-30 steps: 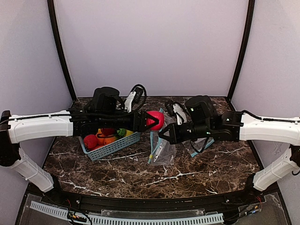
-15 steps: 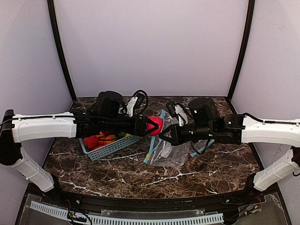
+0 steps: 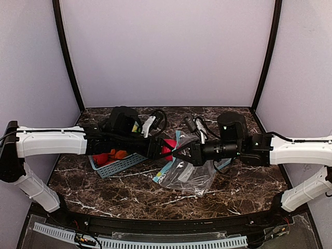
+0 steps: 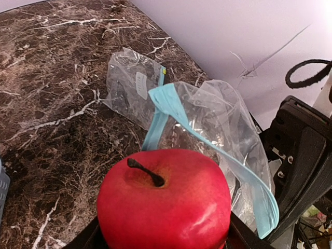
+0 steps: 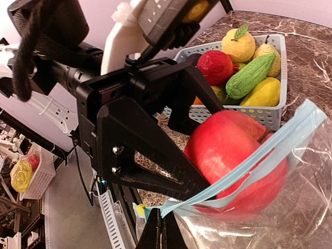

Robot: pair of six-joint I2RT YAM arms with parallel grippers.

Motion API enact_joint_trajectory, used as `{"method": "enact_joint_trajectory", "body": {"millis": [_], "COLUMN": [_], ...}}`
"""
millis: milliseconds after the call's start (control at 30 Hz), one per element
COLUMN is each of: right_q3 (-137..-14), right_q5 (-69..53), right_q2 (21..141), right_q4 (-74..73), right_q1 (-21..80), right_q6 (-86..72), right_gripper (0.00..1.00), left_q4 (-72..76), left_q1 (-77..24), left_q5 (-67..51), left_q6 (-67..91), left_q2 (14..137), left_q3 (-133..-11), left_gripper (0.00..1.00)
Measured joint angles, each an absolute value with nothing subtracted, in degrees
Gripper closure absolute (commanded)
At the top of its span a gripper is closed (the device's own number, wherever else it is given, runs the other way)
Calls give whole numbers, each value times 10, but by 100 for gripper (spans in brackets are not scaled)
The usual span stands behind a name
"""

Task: Place the food in the zip-top bag and seal the zipper
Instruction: Place the fake fruit in the zipper food storage bag.

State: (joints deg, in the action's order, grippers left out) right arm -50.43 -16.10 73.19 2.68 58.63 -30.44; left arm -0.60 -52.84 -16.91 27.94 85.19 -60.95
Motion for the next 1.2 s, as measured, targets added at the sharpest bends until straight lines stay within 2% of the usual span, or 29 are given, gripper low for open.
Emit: {"method": "enact_joint_trajectory", "body": {"millis": [533,867,1200], "right_q3": [-446,-438,-431], "right_q5": [-291,-316,-319], "right_q2": [727,724,723], "right_q4": [151,177,195], "right_q1": [547,543,541], "right_q6": [-306,-312,-320], "right_gripper": [100,100,100], "left_q4": [77,85,84], "left_q1": [-528,-527,-526], "left_q5": [-304,-302,-281], "left_q6": [264,265,265], "left_q2": [847,847,840], "left_q3": [-559,-559,-558], "left_gripper": [33,10,6]}}
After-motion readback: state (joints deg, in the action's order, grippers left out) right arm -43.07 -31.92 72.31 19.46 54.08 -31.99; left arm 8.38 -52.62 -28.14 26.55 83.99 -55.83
